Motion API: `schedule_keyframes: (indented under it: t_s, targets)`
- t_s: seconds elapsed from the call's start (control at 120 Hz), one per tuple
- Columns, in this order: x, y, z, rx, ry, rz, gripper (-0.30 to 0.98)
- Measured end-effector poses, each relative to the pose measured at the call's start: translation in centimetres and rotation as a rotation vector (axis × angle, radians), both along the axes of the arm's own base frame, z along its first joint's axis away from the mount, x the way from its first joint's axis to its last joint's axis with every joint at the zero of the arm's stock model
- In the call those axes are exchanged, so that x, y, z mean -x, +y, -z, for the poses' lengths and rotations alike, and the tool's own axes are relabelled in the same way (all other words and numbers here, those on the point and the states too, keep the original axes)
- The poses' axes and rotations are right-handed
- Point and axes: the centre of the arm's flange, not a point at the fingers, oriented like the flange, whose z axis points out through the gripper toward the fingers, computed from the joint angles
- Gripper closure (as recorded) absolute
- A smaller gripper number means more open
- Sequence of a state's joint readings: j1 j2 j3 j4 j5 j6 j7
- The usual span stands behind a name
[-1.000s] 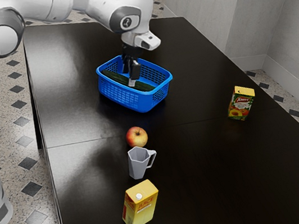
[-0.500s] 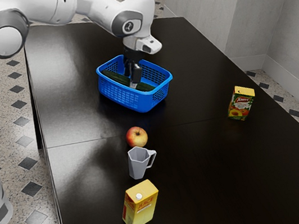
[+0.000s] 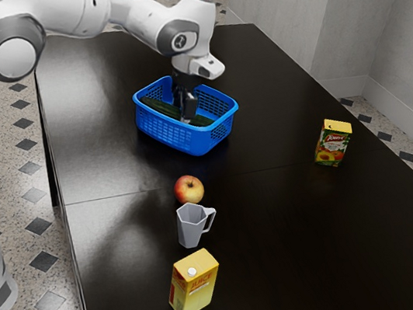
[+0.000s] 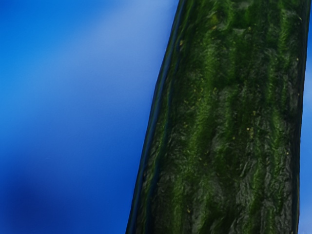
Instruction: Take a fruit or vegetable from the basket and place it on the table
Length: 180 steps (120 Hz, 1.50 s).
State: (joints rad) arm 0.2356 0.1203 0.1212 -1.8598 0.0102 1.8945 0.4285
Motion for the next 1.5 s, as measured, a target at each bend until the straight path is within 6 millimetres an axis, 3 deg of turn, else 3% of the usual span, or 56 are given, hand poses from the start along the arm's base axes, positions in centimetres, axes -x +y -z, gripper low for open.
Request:
schedule_keyframes:
  t_s: [0.192,0.342,0.7,0.817,0.875,1.025,1.275,1.425,1.5]
  targets:
    - [-0.1,0.0,0.1,0.009,-0.002,-0.006,0.36]
    - [0.0,-0.1,-0.1,0.008,-0.006,-0.006,0.46]
    - [2.6,-2.5,-8.9,-0.01,-0.112,0.023,0.5]
    - [3.5,-2.6,-10.5,-0.014,-0.126,0.023,0.5]
    - [4.0,-1.2,-11.4,-0.019,-0.137,-0.001,0.5]
    - [5.9,5.0,-13.5,-0.033,-0.159,-0.119,0.5]
    - [8.3,13.6,-12.7,-0.04,-0.126,-0.283,0.51]
    - [9.9,17.5,-11.8,-0.04,-0.101,-0.36,0.51]
    - [9.8,18.2,-11.6,-0.039,-0.092,-0.371,0.51]
